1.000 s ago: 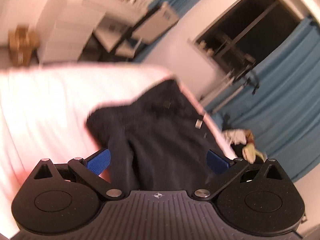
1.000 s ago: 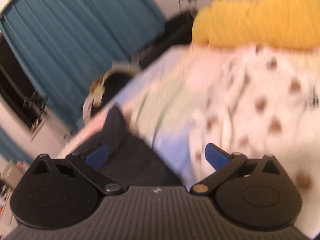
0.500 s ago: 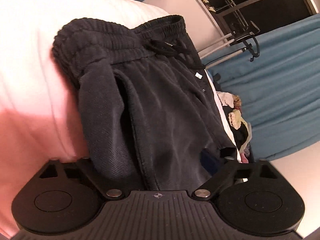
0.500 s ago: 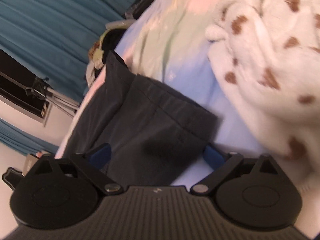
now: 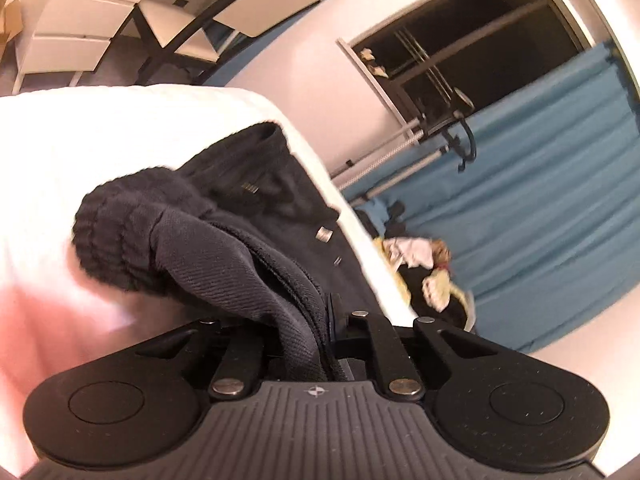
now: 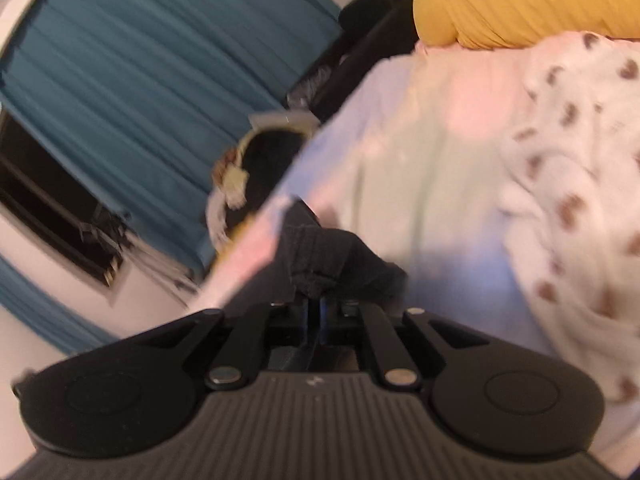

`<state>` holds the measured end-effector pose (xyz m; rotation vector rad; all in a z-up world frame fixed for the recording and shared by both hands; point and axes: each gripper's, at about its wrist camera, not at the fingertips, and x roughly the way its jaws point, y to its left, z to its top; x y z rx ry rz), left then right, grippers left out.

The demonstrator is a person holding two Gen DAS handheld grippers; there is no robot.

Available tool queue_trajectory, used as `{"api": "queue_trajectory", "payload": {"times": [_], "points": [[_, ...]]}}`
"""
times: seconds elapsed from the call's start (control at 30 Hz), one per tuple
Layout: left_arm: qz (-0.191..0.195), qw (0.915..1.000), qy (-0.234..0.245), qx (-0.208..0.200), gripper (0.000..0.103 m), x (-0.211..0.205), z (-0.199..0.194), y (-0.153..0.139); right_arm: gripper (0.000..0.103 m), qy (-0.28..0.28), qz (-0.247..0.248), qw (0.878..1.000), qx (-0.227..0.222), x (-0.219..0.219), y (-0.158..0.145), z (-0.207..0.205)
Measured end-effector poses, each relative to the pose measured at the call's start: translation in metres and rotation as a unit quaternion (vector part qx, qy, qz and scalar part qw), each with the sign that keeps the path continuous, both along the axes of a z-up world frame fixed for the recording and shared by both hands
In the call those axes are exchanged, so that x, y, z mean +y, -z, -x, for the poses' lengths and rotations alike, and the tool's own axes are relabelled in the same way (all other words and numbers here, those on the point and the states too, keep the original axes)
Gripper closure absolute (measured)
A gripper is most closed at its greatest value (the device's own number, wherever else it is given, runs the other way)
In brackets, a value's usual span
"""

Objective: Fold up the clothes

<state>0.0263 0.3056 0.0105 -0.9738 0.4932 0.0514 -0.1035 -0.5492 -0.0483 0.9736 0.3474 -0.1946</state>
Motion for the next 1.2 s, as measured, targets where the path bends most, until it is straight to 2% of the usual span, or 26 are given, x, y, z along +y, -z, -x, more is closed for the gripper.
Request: {"api": "queue_trajectory", "payload": {"times": [0.07, 0.17, 0.27, 0.4, 0.57, 0.67, 0.77, 0.87, 1.0, 1.07, 1.1, 1.13, 1.17, 1.2], "points": [[0.012, 0.9999, -0.006, 0.006, 0.091, 0.001, -0.022, -0.011, 0.097, 0.020, -0.010, 1.000, -0.005, -0.001, -0.009, -0.026], [0.002, 0.9997, -0.015, 0.019, 0.091, -0.004, -0.066, -0.025, 0.097, 0.049, -0.013, 0.999, -0.009, 0.000, -0.021, -0.071], [-0.008, 0.9992, -0.020, 0.033, 0.091, -0.012, -0.117, -0.029, 0.097, 0.084, -0.017, 0.996, -0.005, 0.000, -0.019, -0.128], [-0.043, 0.9973, -0.014, 0.058, 0.091, -0.026, -0.190, -0.020, 0.097, 0.111, -0.022, 0.993, 0.018, -0.008, 0.005, -0.197], [-0.079, 0.9916, 0.006, 0.102, 0.090, -0.040, -0.273, 0.018, 0.097, 0.115, -0.017, 0.991, 0.059, -0.020, 0.056, -0.270], [-0.114, 0.9864, 0.023, 0.116, 0.089, -0.049, -0.310, 0.035, 0.096, 0.112, 0.003, 0.993, 0.048, -0.019, 0.082, -0.286], [-0.138, 0.9821, 0.032, 0.125, 0.089, -0.057, -0.326, 0.049, 0.096, 0.097, 0.027, 0.994, 0.038, -0.021, 0.100, -0.293], [-0.174, 0.9769, 0.039, 0.117, 0.089, -0.067, -0.331, 0.059, 0.096, 0.092, 0.062, 0.993, 0.037, -0.016, 0.102, -0.299], [-0.187, 0.9762, 0.020, 0.108, 0.087, -0.077, -0.328, 0.061, 0.096, 0.095, 0.097, 0.990, 0.047, -0.007, 0.102, -0.307], [-0.197, 0.9740, 0.022, 0.109, 0.077, -0.085, -0.327, 0.060, 0.091, 0.092, 0.105, 0.989, 0.049, -0.005, 0.101, -0.307], [-0.201, 0.9732, 0.029, 0.108, 0.060, -0.090, -0.328, 0.058, 0.082, 0.088, 0.109, 0.989, 0.049, -0.004, 0.099, -0.306], [-0.204, 0.9729, 0.038, 0.102, 0.037, -0.096, -0.326, 0.055, 0.065, 0.082, 0.104, 0.990, 0.039, -0.002, 0.094, -0.303], [-0.211, 0.9720, 0.045, 0.095, 0.025, -0.104, -0.320, 0.050, 0.058, 0.077, 0.098, 0.992, 0.023, 0.003, 0.090, -0.300], [-0.225, 0.9688, 0.051, 0.090, 0.007, -0.115, -0.313, 0.045, 0.051, 0.071, 0.094, 0.993, 0.012, 0.008, 0.084, -0.294]]}}
